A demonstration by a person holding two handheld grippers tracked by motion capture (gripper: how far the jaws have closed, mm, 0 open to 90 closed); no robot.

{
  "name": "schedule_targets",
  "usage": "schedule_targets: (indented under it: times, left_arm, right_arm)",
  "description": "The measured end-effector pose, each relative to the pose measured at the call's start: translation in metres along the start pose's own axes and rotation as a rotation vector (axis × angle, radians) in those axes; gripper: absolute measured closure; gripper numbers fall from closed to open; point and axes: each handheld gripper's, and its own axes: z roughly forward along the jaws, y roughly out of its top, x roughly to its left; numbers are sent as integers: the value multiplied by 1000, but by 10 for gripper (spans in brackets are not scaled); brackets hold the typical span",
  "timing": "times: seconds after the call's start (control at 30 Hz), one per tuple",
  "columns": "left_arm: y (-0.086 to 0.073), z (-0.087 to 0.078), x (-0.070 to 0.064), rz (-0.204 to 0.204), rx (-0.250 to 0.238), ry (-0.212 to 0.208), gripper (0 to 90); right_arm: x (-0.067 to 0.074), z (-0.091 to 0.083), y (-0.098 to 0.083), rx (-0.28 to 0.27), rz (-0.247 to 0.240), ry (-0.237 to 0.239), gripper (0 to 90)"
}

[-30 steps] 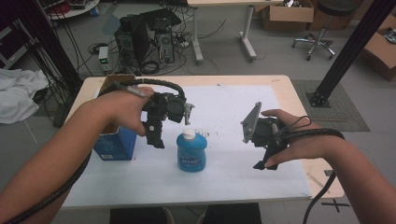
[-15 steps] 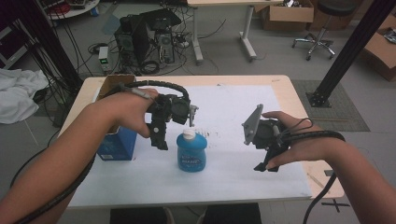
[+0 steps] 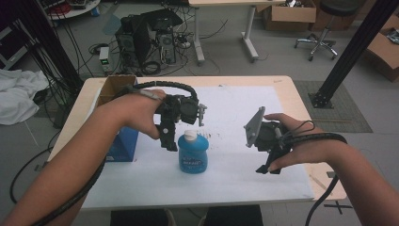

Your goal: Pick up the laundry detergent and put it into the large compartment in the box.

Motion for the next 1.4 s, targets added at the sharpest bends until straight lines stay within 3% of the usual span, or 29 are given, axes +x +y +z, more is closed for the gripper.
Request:
schedule_targets:
  times: [0.4,0.83,1.4]
  left_arm:
    - [9,10,1,-12,-1,-11,2]
    - [23,30,-3,15,8,-21,2]
    - [29,47,-3,-18,-5,-6,2]
  right_arm:
    - [-1,4,2,4,-3,4,160]
    - [1,2,0,4,2,-1,160]
    - [2,4,1,5,5,-1,161]
